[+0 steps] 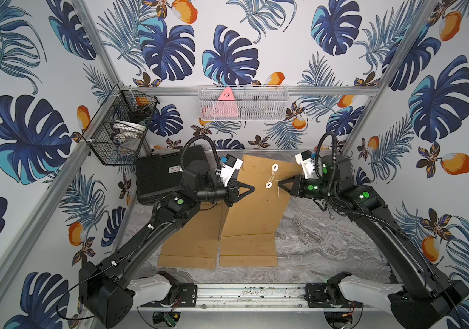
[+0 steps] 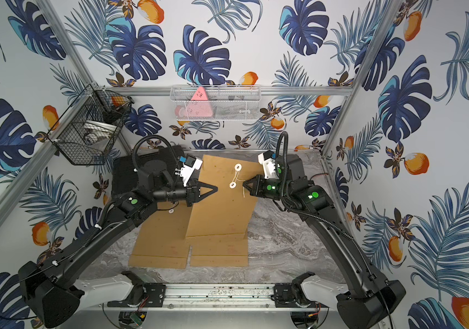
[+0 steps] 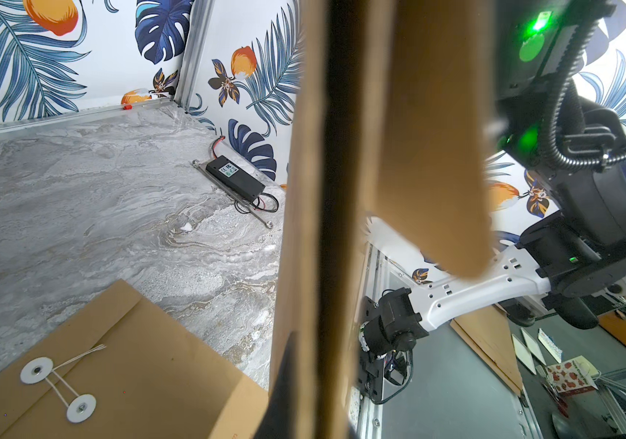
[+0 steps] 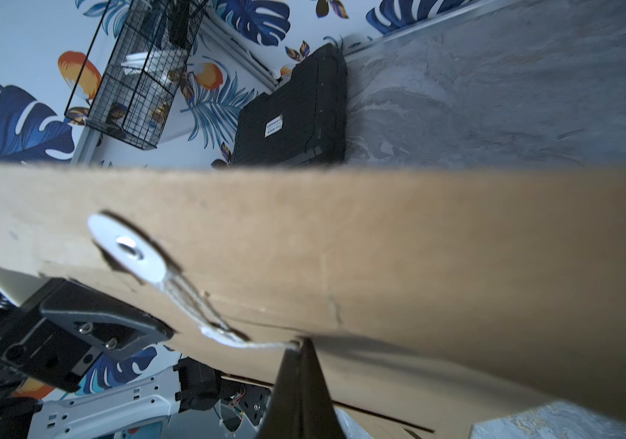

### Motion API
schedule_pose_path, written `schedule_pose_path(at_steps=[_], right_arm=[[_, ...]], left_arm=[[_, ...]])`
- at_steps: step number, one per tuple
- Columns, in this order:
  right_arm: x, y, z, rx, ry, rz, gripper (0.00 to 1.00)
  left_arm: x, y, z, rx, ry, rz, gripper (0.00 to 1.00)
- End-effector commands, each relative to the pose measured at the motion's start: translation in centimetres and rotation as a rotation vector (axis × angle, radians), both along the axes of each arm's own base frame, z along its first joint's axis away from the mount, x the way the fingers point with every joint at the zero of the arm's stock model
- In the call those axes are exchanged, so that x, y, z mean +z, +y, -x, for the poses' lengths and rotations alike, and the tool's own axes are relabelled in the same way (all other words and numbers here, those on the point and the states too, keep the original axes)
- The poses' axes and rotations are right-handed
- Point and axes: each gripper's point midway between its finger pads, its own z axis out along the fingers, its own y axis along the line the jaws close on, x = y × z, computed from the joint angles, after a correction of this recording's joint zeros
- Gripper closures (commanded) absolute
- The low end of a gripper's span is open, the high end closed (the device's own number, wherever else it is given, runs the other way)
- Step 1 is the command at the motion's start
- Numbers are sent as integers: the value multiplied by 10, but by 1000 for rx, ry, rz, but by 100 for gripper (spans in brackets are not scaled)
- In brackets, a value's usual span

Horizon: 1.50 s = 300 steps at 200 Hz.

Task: Close the mouth of the file bag
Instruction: Close the file bag.

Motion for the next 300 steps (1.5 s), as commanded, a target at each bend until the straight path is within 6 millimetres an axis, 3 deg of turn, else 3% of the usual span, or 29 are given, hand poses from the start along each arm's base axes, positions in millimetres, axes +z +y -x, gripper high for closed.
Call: schedule_pose_path(at_steps=[1, 52, 137, 225, 300], right_arm=[[1, -13, 4, -3, 7, 41, 100], [15, -41, -9, -63, -3, 93, 100], [28, -48, -25, -102, -32, 170, 100], [35, -25, -39, -108, -93, 339, 100], [50, 23, -31, -7, -144, 391, 100]], left_arm=[[1, 2, 3, -12, -23, -1, 100], [1, 3, 6, -19, -30, -7, 100], [3, -1, 11, -60, -17, 9, 100], [-5, -18, 25, -125, -8, -15, 100], [-13, -23, 29, -128, 2, -29, 100]])
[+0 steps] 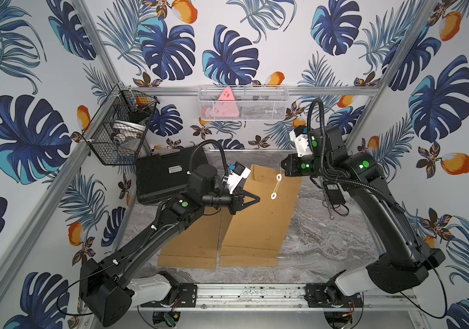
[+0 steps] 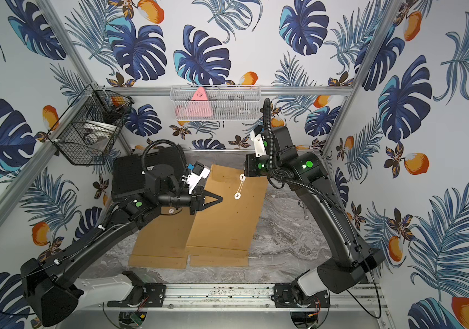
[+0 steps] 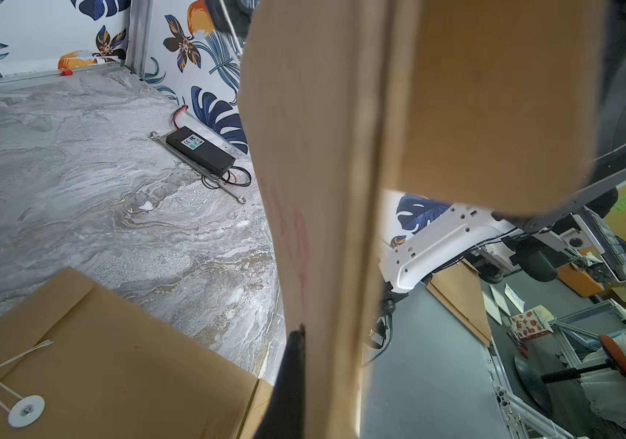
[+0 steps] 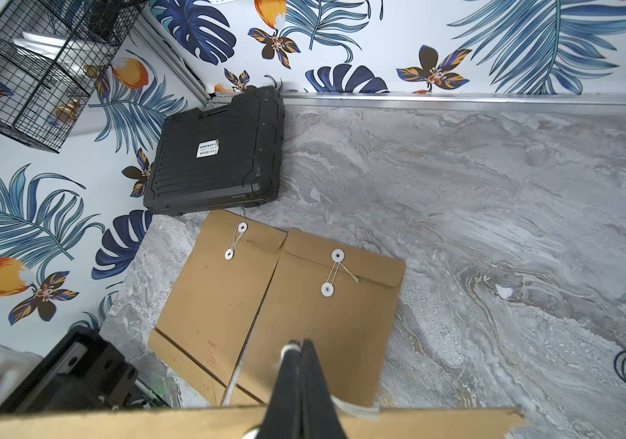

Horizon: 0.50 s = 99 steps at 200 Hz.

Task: Close the mouth of the file bag
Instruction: Close the file bag.

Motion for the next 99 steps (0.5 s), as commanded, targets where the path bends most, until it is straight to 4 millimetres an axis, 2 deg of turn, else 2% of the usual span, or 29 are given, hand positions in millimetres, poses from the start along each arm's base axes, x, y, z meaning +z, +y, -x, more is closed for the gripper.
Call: schedule_pose_path(at_steps=[1, 43, 71, 99], right_arm=[[0, 5, 5, 14, -5, 30, 100], [5, 17, 17, 36, -22, 43, 100], [2, 3, 22, -24, -60, 120, 100], [-6, -3, 26, -41, -63, 184, 100]], left_arm=[[1, -1, 0, -6, -19, 0, 100], [-3, 2, -5, 31, -13, -14, 100], [-9, 14, -25, 135, 39, -30, 100], [-10, 18, -32, 165, 46, -15, 100]])
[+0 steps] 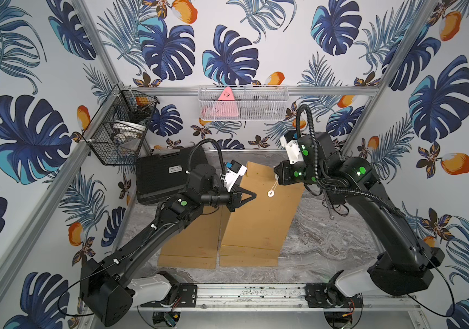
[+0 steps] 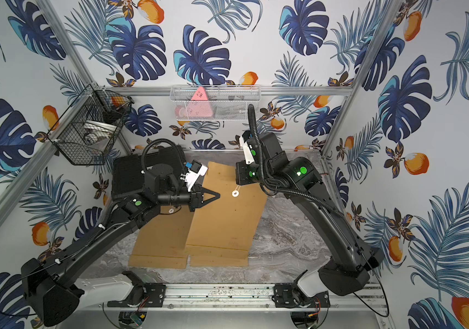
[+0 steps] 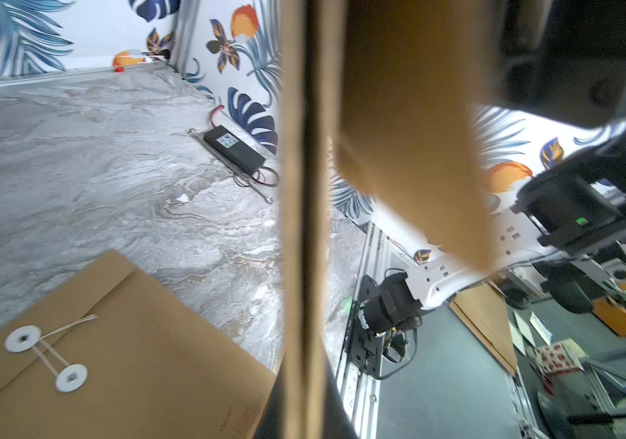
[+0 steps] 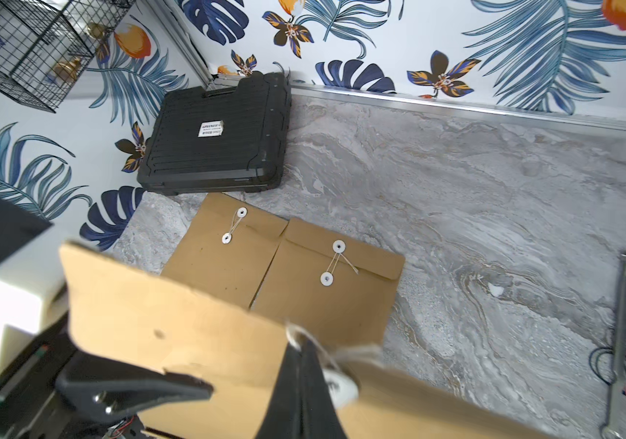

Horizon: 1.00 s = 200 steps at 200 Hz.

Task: Close the mouth of the file bag
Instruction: Close the file bag.

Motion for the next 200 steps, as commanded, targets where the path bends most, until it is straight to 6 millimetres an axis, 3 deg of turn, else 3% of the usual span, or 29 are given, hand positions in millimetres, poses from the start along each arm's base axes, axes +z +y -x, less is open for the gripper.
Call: schedule_pose_path(at_steps=[1, 33, 92, 123, 200], right_arm=[[-9, -14, 0, -48, -11, 91, 100], [-11, -4, 6, -11, 7, 84, 100], [-3, 36, 10, 106, 47, -90, 100], [-10, 53, 13, 147, 92, -162, 100], [-35, 30, 24, 98, 150, -254, 100]], left_arm=[[1, 3, -7, 36, 4, 15, 100], [3, 2, -6, 27, -3, 23, 100], [4, 1, -1, 3, -8, 37, 100], [9, 3, 2, 5, -23, 44, 100], [26, 7, -2, 25, -51, 82, 100]])
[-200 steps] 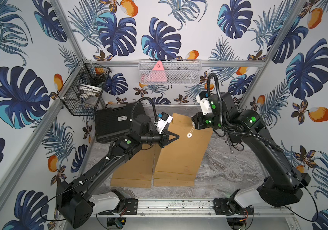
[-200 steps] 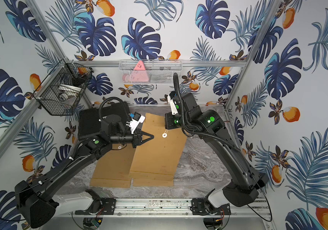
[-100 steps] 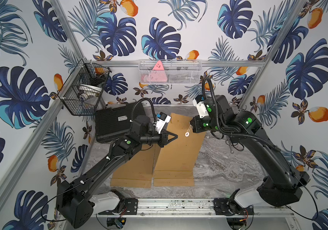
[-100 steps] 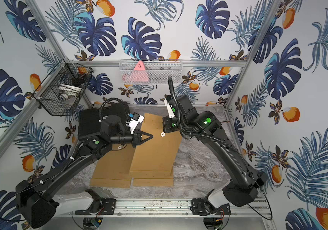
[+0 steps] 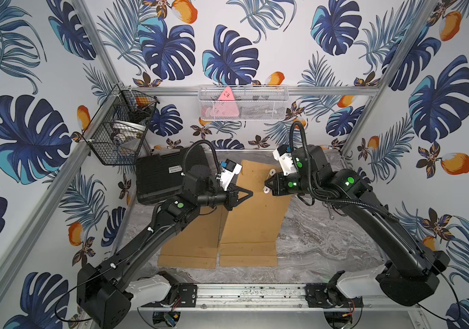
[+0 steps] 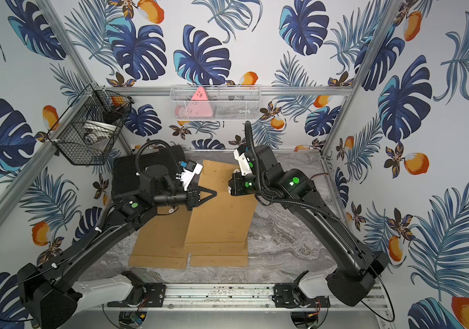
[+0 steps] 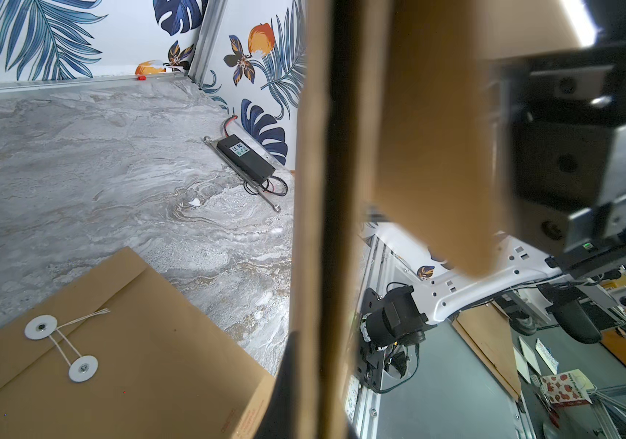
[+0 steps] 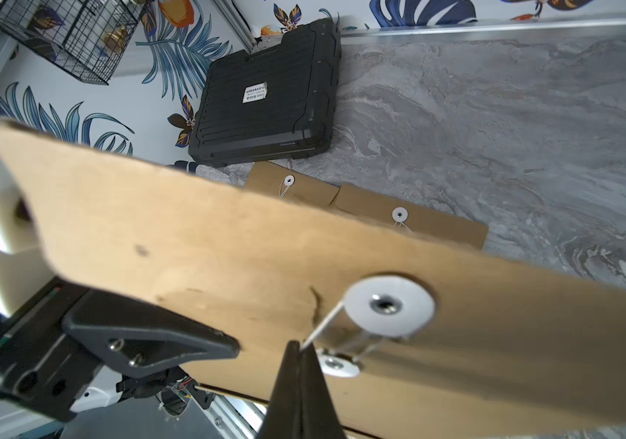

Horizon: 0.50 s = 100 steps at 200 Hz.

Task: Close the mouth of the file bag
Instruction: Close the file bag.

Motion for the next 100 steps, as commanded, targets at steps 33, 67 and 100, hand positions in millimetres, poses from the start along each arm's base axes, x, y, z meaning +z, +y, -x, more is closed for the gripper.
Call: schedule_pose_path(at_steps=[33, 67, 100], right_arm=[[3, -12, -1, -37, -1, -68, 100], [-1, -22, -3, -58, 4, -66, 100], [-4, -29, -3, -75, 9, -61, 91]], left_arm=[[24, -1, -2, -9, -52, 62, 100], [27, -1, 0, -9, -56, 65, 100], [31, 2, -2, -3, -62, 73, 100]])
